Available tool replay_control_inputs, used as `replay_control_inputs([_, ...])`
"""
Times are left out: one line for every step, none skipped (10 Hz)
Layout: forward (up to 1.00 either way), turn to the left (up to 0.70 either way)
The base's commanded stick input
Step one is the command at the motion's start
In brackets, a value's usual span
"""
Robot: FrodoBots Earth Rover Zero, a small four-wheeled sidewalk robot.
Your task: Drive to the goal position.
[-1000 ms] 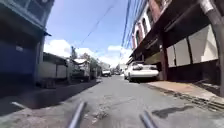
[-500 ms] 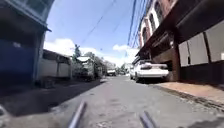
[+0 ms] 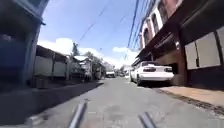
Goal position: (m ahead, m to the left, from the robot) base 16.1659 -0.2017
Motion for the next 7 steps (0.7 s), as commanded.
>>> replay_control_inputs([1.0, 0.0])
replay_control_inputs([1.0, 0.0])
replay_control_inputs([1.0, 0.0])
replay_control_inputs([1.0, 0.0])
replay_control_inputs([1.0, 0.0])
replay_control_inputs([1.0, 0.0])
replay_control_inputs([1.0, 0.0])
